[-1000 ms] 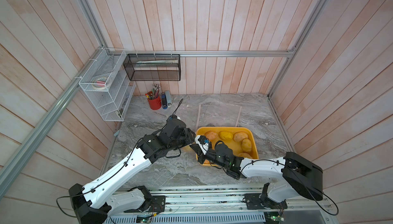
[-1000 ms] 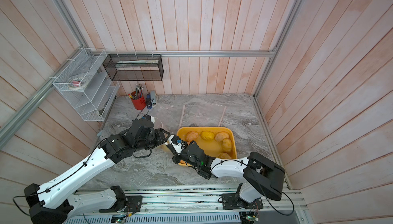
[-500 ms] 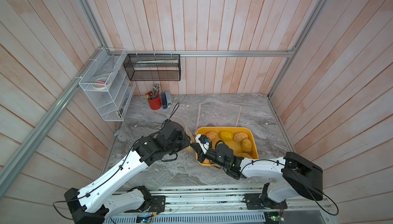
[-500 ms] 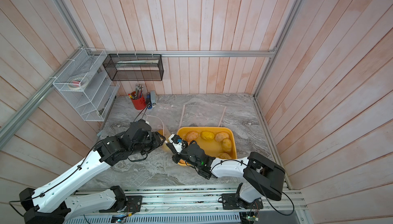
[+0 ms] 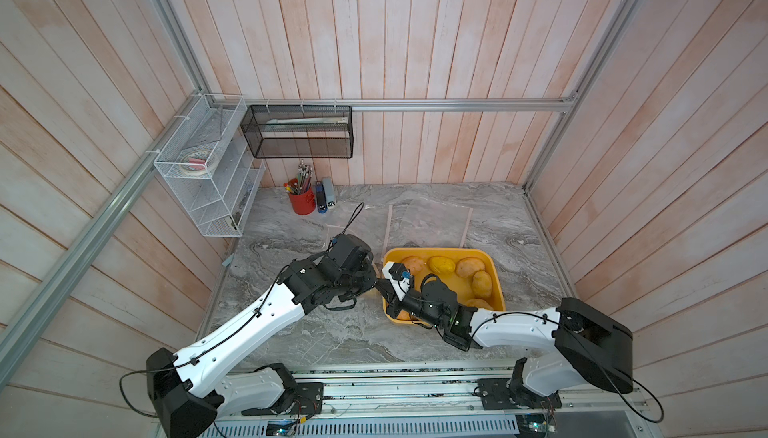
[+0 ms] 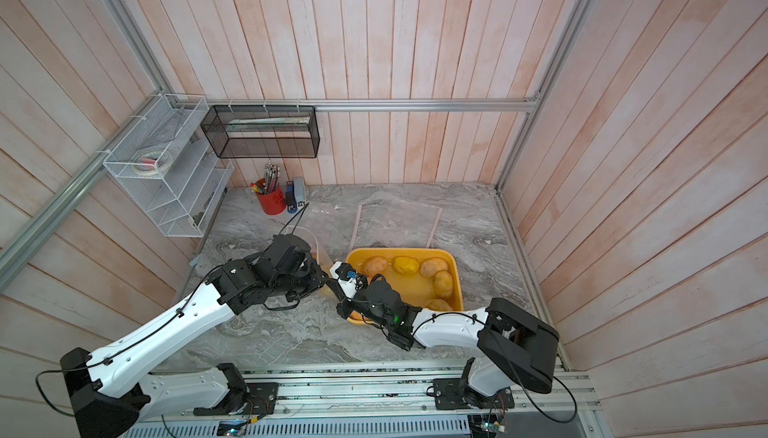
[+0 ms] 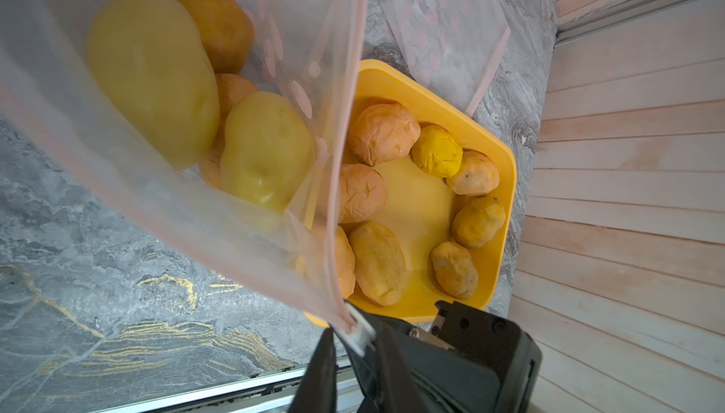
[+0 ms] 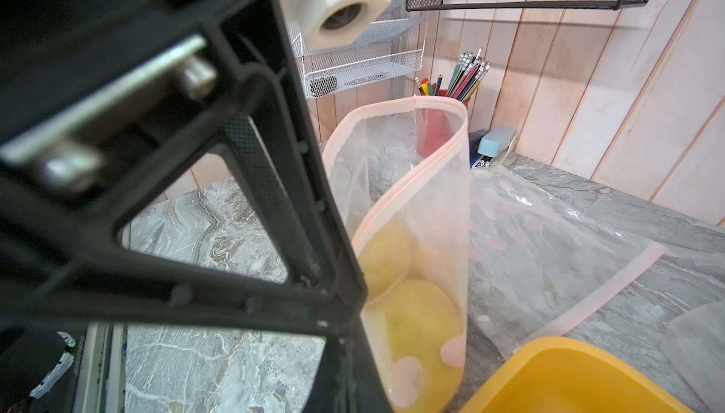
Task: Put the potatoes into a zipper bag and zip it
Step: Zip the zipper on the zipper food storage bag.
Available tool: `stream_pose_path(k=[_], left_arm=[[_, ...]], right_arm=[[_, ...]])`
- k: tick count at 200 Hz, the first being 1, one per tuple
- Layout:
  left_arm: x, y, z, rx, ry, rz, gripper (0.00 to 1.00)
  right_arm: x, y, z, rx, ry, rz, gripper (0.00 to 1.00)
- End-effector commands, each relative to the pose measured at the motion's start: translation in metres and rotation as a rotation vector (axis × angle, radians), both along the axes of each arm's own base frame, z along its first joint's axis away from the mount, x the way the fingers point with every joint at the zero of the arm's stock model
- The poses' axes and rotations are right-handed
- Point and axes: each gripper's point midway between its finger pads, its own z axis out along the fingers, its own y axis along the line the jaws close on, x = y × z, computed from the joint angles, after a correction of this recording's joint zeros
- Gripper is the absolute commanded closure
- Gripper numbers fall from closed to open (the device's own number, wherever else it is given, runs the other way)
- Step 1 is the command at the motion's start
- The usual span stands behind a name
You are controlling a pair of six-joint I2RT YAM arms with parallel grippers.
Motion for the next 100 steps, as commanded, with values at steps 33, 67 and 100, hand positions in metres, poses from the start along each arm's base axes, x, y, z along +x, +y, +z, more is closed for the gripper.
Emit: stream_pose_path(k=[33,67,100], left_arm=[[0.010,0.007,-0.004,-0.043,0.009,0.015,0.83],[0.013,0.006,-0.001,-0.049,-0.002,0.014,0.64],[0.015,0.007,-0.001,-0.046,-0.007,0.017,0.62]], right_arm=[[-0.004,0.005,0.029,0.068,-0.032,0.021,1.00],[-0.006,0.006,0.029,0.067,-0.033,0.025,1.00],[-0.005,0.006,0.029,0.064,-0.034,0.024,1.00]])
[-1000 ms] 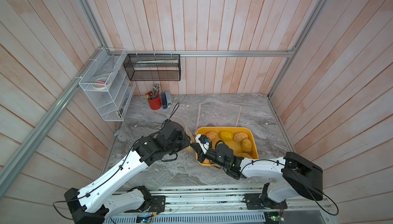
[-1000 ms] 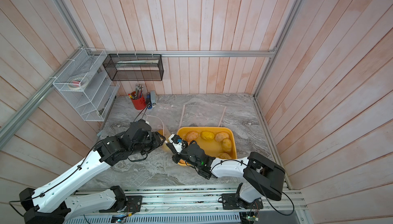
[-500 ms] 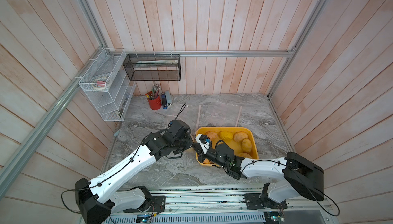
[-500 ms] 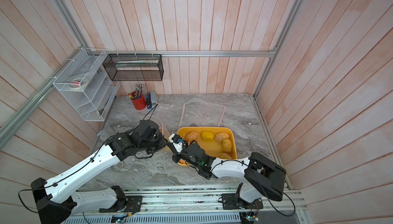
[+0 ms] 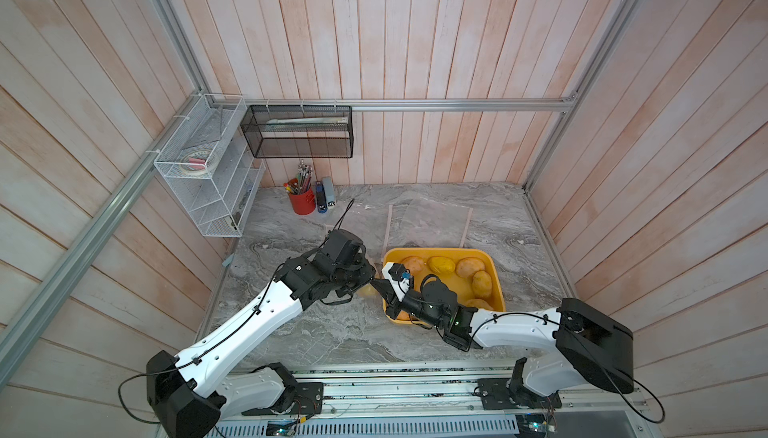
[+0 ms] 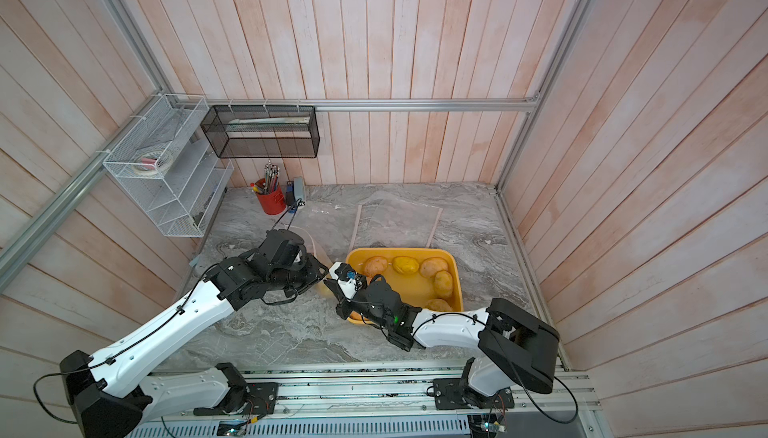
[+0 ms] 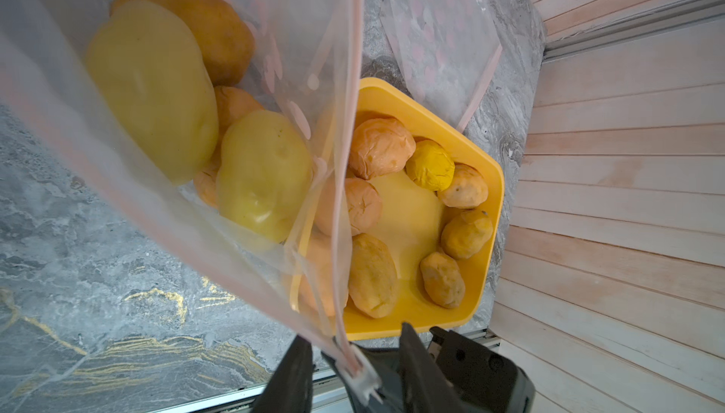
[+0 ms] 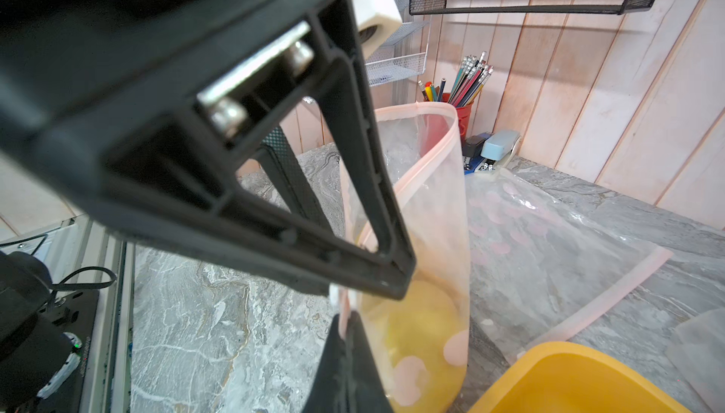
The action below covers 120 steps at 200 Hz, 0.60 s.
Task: Put the potatoes into a zipper bag and zip it
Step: Zip the zipper on the zipper food storage bag.
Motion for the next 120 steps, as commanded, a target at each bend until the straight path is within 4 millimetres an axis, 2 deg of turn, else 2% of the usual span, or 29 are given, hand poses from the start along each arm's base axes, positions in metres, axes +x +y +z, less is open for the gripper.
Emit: stream_pose_path(k=[1,43,85,120], left_arm=[[0.002,0.000,0.001,-0.001,-0.014,-0.006,0.61],[0.002,-0.001,-0.001,-0.005,-0.009,-0.016,0.86],[0.007,0.006,-0.001,0.001,-0.009,0.002,0.94],[0.027,0.040,-0.002,0.024,-0.006,0.084,1.00]], right_arm=[[-0.002,0.005,0.026,0.058,-0.031,0.015,1.00],[-0.001,0.004,0.025,0.056,-0.031,0.009,1.00],[-0.002,0.002,0.024,0.057,-0.027,0.003,1.00],[-0.010,-0.001,0.028,0.076,-0.024,0.023,1.00]])
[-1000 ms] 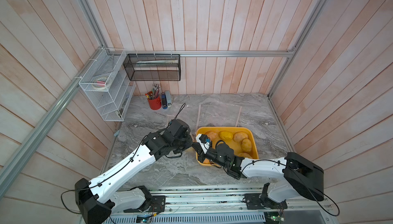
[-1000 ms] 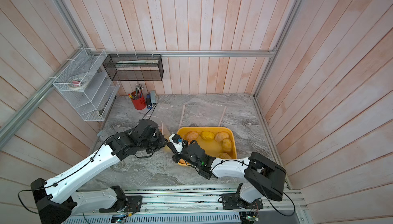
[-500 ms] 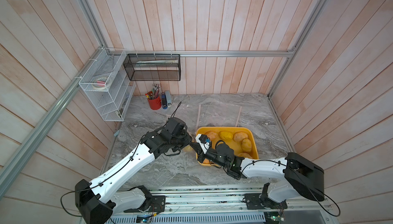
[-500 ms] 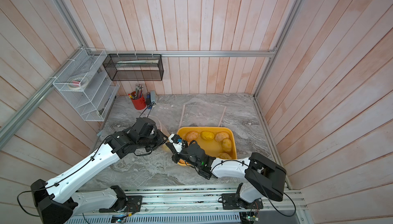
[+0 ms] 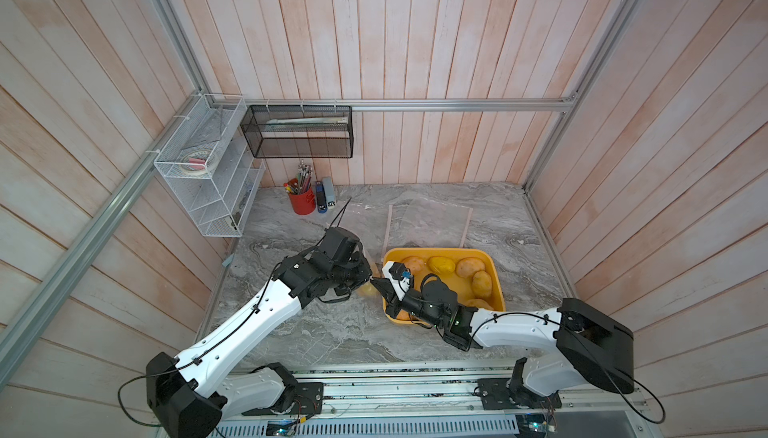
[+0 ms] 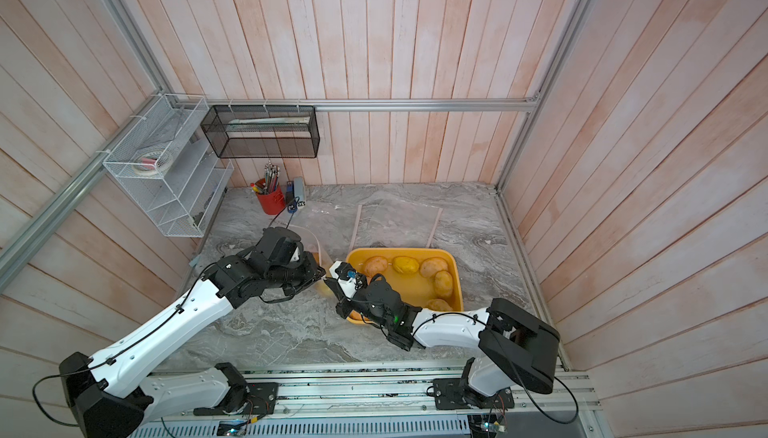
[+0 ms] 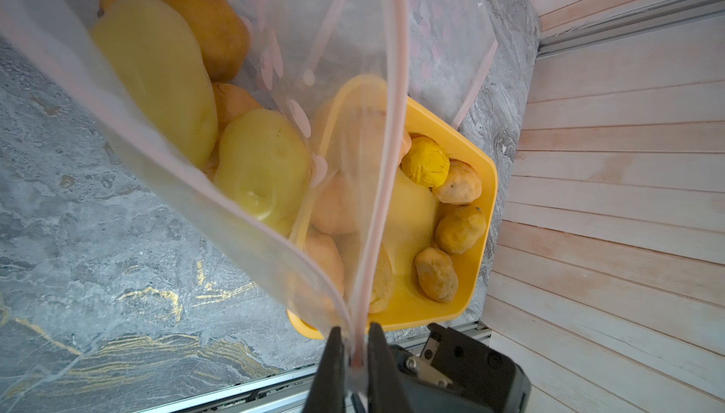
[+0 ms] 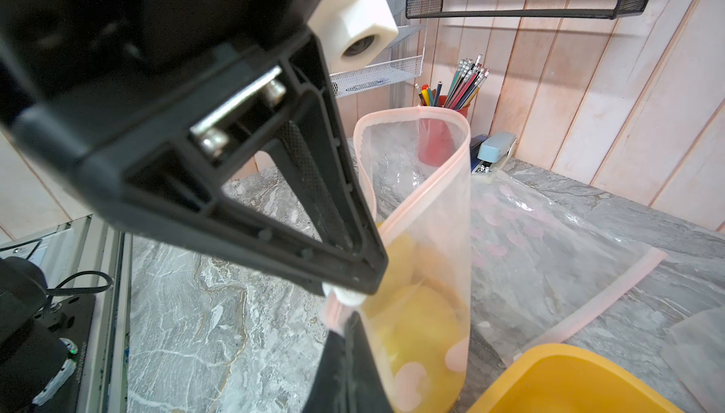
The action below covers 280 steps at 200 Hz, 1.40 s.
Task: Put the potatoes into a zipper bag and zip it
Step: Zip the zipper on the zipper food storage bag.
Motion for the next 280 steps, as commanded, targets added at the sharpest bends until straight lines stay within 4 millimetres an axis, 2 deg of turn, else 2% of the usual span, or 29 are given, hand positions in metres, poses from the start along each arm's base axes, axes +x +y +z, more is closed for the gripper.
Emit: stream_pose_path(k=[1,35,50,71,83,92,129,143,195,231,254,280], left_arm=[[0.019,0.031,-0.003,0.047,-0.018,0.072,1.00],[0.045,0.074,0.005,0.088,-0.056,0.169,1.00],[0.049,0.081,0.006,0.092,-0.068,0.182,1.00],[0.048,0.081,0.010,0.078,-0.084,0.183,1.00],[0.047,0.080,0.014,0.062,-0.092,0.178,1.00],[0.045,0.078,0.016,0.049,-0.094,0.173,1.00],[0.038,0.071,0.029,-0.014,-0.113,0.145,1.00],[0.035,0.069,0.030,-0.028,-0.115,0.137,1.00],[0.030,0.057,0.027,-0.082,-0.094,0.089,1.00],[0.028,0.056,0.026,-0.088,-0.091,0.083,1.00],[0.028,0.058,0.028,-0.083,-0.098,0.085,1.00],[0.029,0.059,0.030,-0.074,-0.105,0.091,1.00]], right_arm=[[-0.010,0.000,0.025,0.067,-0.023,0.028,1.00],[-0.018,-0.003,0.027,0.078,-0.023,0.050,1.00],[-0.020,-0.003,0.027,0.081,-0.023,0.053,1.00],[-0.015,0.000,0.025,0.068,-0.024,0.039,1.00],[-0.008,0.004,0.021,0.047,-0.021,0.010,0.78],[-0.002,0.009,0.018,0.031,-0.015,-0.010,0.67],[0.012,0.039,0.013,0.004,-0.019,-0.011,0.42],[0.019,0.049,0.012,-0.005,-0.035,-0.023,0.37],[0.037,0.072,0.022,-0.024,-0.085,-0.056,0.35],[0.055,0.081,0.024,-0.051,-0.105,-0.114,0.35],[0.058,0.083,0.018,-0.066,-0.103,-0.114,0.44],[0.055,0.083,0.012,-0.077,-0.106,-0.095,0.49]])
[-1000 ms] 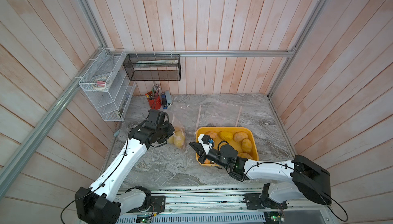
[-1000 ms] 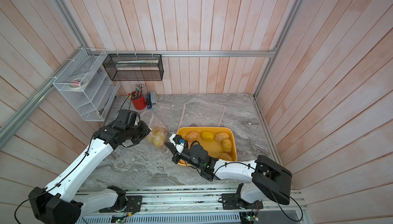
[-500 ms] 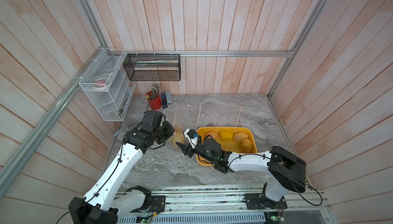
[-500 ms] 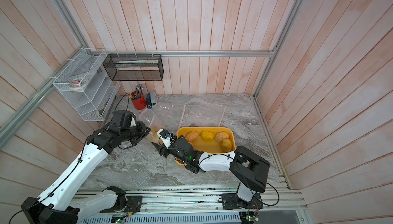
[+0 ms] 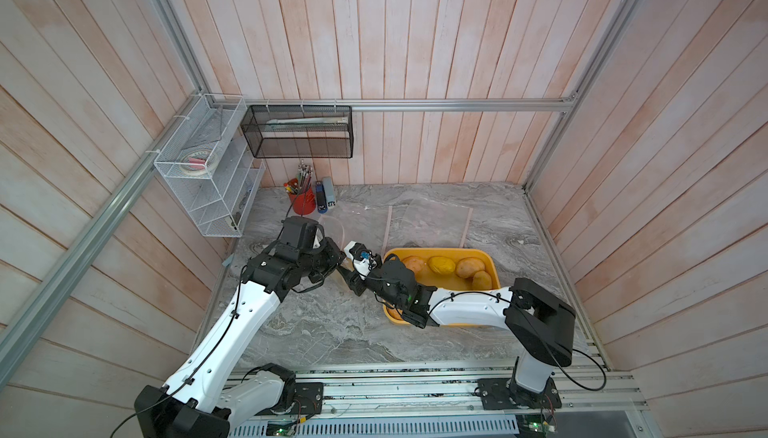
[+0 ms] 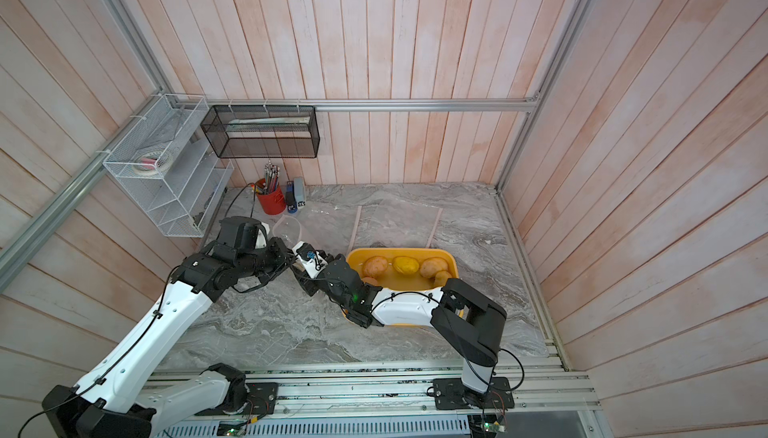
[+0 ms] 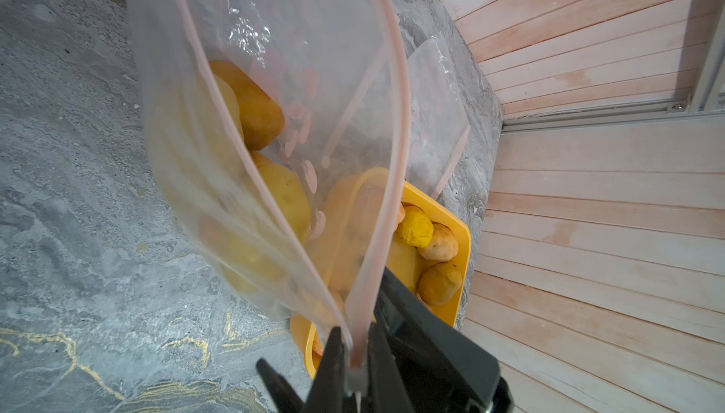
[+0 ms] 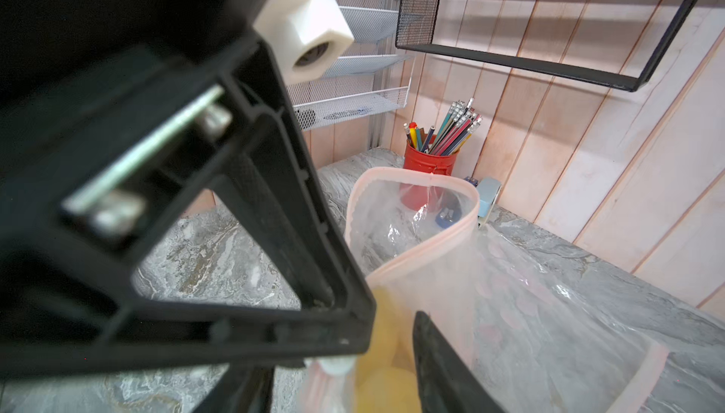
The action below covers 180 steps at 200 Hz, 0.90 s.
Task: Put the potatoes into a zipper bag and zip it
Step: Zip the zipper on the zipper food storage bag.
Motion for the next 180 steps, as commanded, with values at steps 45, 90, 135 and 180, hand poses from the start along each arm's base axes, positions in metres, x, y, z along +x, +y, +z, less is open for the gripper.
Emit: stream_pose_path(k=[45,90,135,180], left_arm=[[-0.001,-0.002,0.005,-0.005,-0.021,-0.015,1.00],[-0.001,0.000,0.007,0.003,-0.028,-0.009,1.00],[0.007,0.012,0.001,0.071,-0.018,0.028,1.00],[0.033,0.050,-0.001,0.217,-0.052,0.120,1.00]], right_arm=[[0.004,-0.002,-0.010,-0.022,-0.019,-0.002,0.66],[0.004,-0.003,-0.015,-0.039,-0.028,-0.006,0.97],[-0.006,-0.012,-0.003,0.006,-0.027,0.015,1.00],[-0.033,-0.029,0.007,0.065,-0.021,0.066,1.00]])
